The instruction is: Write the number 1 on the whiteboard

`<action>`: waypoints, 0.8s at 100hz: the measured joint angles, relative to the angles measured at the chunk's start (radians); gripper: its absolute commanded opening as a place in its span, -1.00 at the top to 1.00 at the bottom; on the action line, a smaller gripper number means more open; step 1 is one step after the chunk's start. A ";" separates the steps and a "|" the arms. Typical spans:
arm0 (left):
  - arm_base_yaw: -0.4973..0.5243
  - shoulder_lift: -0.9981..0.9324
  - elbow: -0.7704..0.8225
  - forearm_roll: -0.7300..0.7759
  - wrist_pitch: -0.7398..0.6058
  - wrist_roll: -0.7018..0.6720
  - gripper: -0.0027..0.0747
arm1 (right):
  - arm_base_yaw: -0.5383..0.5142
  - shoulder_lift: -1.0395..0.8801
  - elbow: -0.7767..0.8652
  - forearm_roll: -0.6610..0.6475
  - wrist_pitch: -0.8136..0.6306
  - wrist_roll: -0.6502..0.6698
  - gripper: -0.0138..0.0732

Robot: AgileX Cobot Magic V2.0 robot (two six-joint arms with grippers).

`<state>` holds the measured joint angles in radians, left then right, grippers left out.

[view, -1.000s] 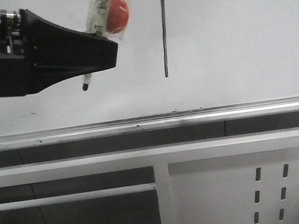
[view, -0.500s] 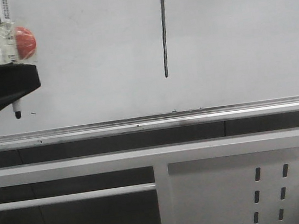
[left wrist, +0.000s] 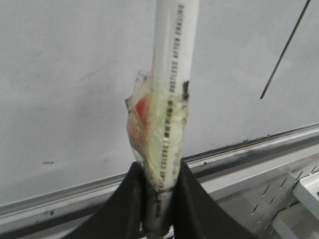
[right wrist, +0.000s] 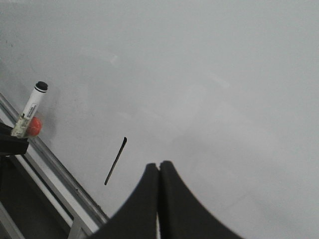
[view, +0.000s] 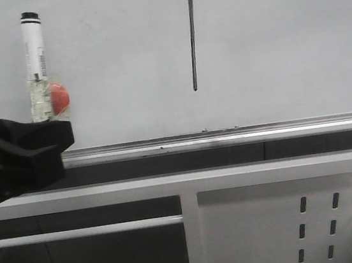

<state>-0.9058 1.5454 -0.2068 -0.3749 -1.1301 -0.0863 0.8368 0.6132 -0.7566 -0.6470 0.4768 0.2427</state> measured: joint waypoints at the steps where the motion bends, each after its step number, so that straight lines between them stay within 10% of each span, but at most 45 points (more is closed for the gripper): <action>1: 0.000 0.002 -0.003 0.000 0.000 0.002 0.98 | 0.000 0.000 0.000 0.000 0.002 0.002 0.84; 80: -0.002 0.102 -0.166 -0.065 -0.001 0.097 0.98 | 0.000 0.000 0.000 -0.006 0.002 0.006 0.84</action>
<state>-0.9081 1.6473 -0.3729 -0.4401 -1.1311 0.0106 0.8368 0.6132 -0.7566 -0.6532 0.4784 0.2485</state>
